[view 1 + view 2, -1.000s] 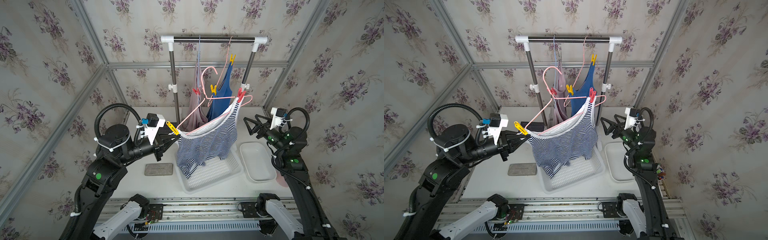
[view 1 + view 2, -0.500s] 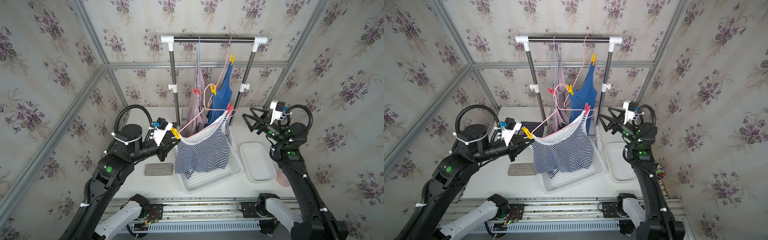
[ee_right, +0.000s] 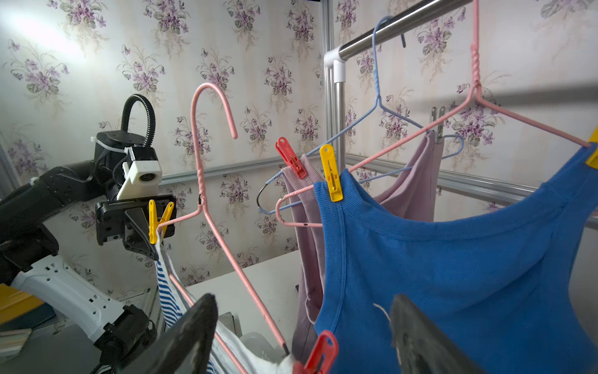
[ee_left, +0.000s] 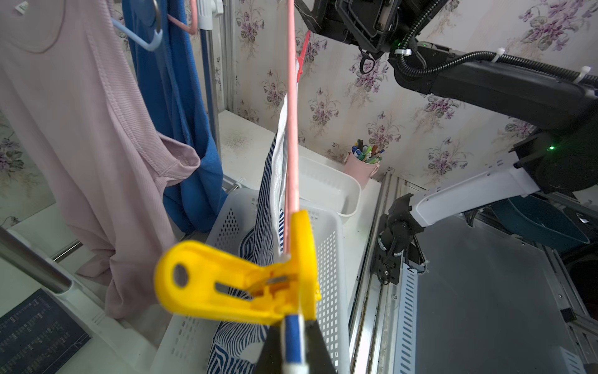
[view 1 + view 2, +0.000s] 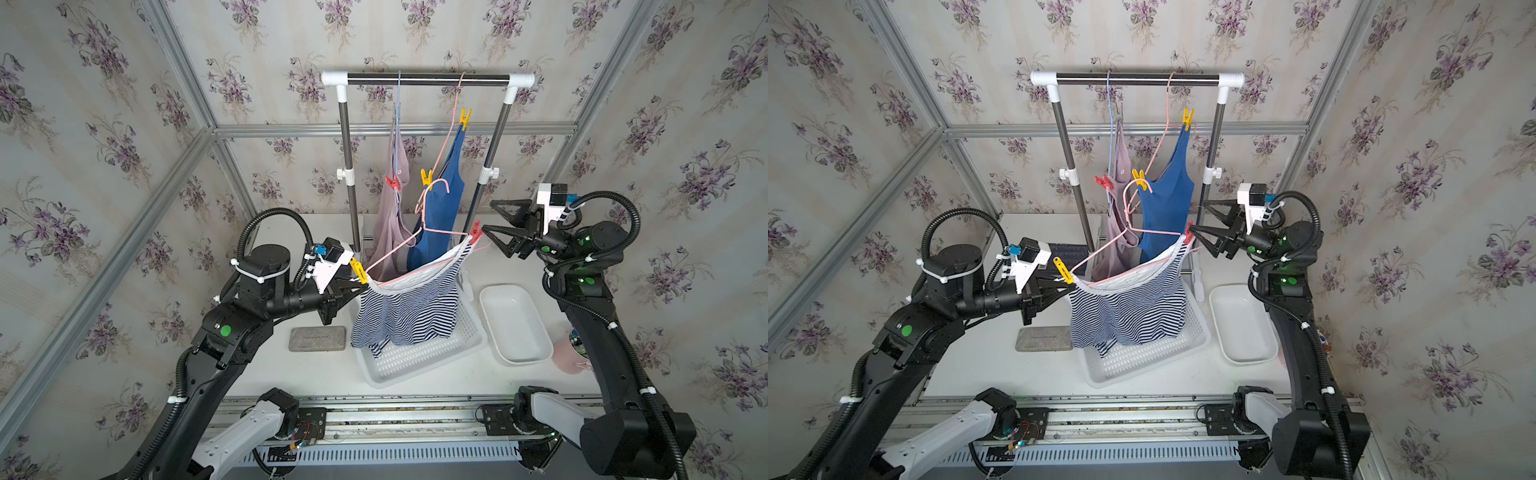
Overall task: Remove the clothespins securing tank tops to the hanger
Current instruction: Remove the clothespin from the hanger.
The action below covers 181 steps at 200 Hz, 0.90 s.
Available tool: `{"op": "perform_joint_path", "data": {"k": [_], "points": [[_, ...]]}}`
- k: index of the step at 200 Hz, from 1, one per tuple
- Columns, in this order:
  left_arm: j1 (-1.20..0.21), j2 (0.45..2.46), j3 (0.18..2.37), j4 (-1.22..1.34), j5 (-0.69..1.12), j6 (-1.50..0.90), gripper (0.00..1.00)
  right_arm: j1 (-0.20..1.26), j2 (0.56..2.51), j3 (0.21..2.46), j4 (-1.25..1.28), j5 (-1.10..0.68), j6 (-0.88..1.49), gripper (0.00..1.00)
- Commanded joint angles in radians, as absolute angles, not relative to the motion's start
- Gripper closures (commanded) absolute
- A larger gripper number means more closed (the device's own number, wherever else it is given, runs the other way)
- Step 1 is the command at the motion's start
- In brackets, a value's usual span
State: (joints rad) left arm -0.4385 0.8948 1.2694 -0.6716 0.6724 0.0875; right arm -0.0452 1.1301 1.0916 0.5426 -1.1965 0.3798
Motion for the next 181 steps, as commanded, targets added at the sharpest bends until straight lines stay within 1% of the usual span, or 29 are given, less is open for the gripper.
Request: {"op": "perform_joint_path", "data": {"k": [1,26,64,94,101,122,146,181], "points": [[-0.438,0.891,1.264,-0.617,0.761,0.13,1.0,-0.051,1.125,1.123,0.366,-1.277,0.201,0.16],[-0.438,0.893,1.263,-0.612,0.792,0.171,1.0,-0.068,1.128,1.115,0.367,-1.328,0.198,0.16],[-0.417,0.909,1.264,-0.613,0.795,0.196,1.0,-0.083,1.109,1.088,0.467,-1.389,0.27,0.2],[-0.361,0.933,1.285,-0.611,0.852,0.202,1.0,-0.082,1.104,1.064,0.58,-1.421,0.367,0.26],[-0.344,0.937,1.288,-0.61,0.871,0.207,1.0,-0.083,1.106,1.058,0.606,-1.424,0.394,0.28],[-0.315,0.956,1.302,-0.61,0.937,0.21,1.0,-0.083,1.104,1.051,0.616,-1.415,0.405,0.28],[-0.314,0.97,1.307,-0.611,0.959,0.211,1.0,-0.08,1.106,1.05,0.635,-1.404,0.425,0.31],[-0.312,0.949,1.28,-0.61,0.975,0.229,1.0,-0.078,1.098,1.048,0.662,-1.4,0.449,0.3]]}}
